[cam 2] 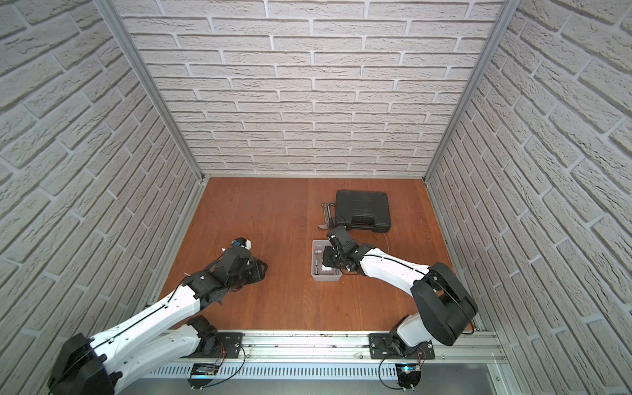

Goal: Put the socket on the desktop into the storage box
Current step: Place the socket head in the storage box.

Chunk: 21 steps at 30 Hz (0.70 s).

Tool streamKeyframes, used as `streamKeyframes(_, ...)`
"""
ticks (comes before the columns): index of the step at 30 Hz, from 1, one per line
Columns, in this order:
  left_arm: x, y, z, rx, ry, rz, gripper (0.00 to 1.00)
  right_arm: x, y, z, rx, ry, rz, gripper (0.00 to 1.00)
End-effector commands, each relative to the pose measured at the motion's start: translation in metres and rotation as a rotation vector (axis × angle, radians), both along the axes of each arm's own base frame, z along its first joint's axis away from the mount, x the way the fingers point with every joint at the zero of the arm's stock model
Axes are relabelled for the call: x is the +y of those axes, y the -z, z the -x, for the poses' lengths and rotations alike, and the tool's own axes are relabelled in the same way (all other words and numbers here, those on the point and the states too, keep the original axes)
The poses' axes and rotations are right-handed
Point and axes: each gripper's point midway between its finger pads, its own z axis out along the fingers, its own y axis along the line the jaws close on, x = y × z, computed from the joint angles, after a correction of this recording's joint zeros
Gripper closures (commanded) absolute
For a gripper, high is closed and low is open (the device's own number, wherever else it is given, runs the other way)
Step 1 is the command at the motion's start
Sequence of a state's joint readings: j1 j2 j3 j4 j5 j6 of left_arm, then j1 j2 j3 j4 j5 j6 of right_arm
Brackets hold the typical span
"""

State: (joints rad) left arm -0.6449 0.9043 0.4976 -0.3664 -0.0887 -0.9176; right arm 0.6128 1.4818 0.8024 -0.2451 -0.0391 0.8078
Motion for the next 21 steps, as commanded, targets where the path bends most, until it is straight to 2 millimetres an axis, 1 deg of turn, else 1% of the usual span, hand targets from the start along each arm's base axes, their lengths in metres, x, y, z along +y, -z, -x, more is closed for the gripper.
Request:
streamKeyframes(1,-0.001,-0.008,-0.005,-0.029,-0.005,0.011,0.54,0.008,-0.013,-0.007,-0.044,-0.018,-0.009,0.70)
streamKeyframes(4,0.000,-0.007,-0.005,-0.029,-0.005,0.011,0.54,0.009,-0.021,-0.007,-0.059,-0.027,-0.011,0.67)
streamKeyframes(7,-0.001,-0.007,-0.004,-0.029,-0.003,0.013,0.54,0.011,-0.026,-0.005,-0.065,-0.039,-0.011,0.59)
streamKeyframes(8,0.000,-0.007,-0.005,-0.028,-0.004,0.014,0.54,0.012,-0.029,-0.005,-0.069,-0.043,-0.011,0.59)
streamKeyframes(11,0.000,-0.006,-0.003,-0.026,-0.004,0.013,0.54,0.016,-0.042,-0.001,-0.100,-0.061,-0.011,0.59)
streamKeyframes(14,0.003,-0.007,-0.004,-0.032,-0.014,0.005,0.53,0.024,-0.066,0.005,-0.172,-0.101,0.000,0.60)
streamKeyframes(16,0.007,-0.006,-0.005,-0.036,-0.025,-0.013,0.51,0.031,-0.082,0.013,-0.230,-0.138,0.007,0.61)
streamKeyframes(19,0.023,0.001,-0.009,-0.008,-0.080,-0.069,0.48,0.040,-0.097,0.028,-0.304,-0.184,0.003,0.63)
streamKeyframes(21,0.032,0.003,-0.014,0.025,-0.107,-0.098,0.48,0.043,-0.102,0.037,-0.335,-0.202,-0.010,0.64)
